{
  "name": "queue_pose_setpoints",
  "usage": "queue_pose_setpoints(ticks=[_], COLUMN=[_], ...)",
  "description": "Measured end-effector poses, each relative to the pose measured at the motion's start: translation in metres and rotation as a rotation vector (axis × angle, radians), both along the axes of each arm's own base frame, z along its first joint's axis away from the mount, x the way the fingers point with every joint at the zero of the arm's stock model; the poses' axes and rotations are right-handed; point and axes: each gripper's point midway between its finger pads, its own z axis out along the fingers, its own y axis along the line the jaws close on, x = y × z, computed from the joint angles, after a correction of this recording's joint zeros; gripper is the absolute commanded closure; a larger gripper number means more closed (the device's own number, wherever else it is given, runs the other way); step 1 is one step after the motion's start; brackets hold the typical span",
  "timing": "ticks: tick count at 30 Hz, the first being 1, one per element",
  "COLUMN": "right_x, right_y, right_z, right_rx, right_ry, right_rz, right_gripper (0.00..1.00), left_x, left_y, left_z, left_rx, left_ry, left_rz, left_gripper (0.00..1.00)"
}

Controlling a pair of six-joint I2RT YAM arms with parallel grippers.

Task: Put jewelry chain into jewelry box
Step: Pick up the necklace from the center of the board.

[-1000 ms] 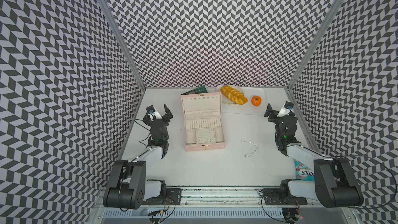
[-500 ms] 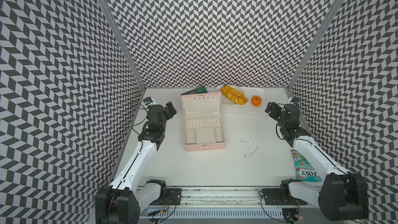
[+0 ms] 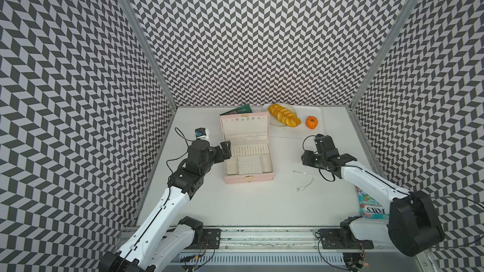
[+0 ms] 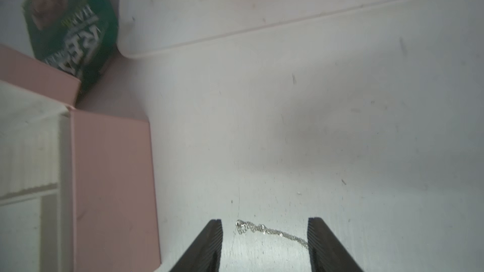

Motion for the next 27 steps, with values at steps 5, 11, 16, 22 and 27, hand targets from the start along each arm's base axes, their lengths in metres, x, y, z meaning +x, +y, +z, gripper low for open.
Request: queue_pose_setpoints(ticks=[5, 11, 16, 22, 27], right_x=[-0.018, -0.016, -0.01, -0.02, -0.027], right_y=[0.011, 0.033, 0.046, 0.046, 0.045], right_z=[-0.029, -0.044, -0.052, -0.057, -0.059], right_rx=[-0.035, -0.044, -0.051, -0.081, -0.093], right_ry=[0.123, 0.184, 0.212, 0.247, 0.272], right_rz=[0.048, 0.09, 0.107, 0.106, 0.105], right_gripper=[0.53, 0.56, 0.6, 0.62, 0.62], left_x=[-0.004, -0.007, -0.008, -0.008, -0.011], left_y=[-0.003, -0.002, -0.001, 0.001, 0.004], left_z=[0.003, 0.005, 0.003, 0.005, 0.002], left_rx=[0.001, -0.003, 0.002, 0.004, 0.007], left_ry=[-0.007, -0.019, -0.018, -0.027, -0.028], left_rz=[-0.015, -0.016, -0.009, 0.001, 0.008], left_gripper=[0.0, 0.0, 0.0, 0.0, 0.0])
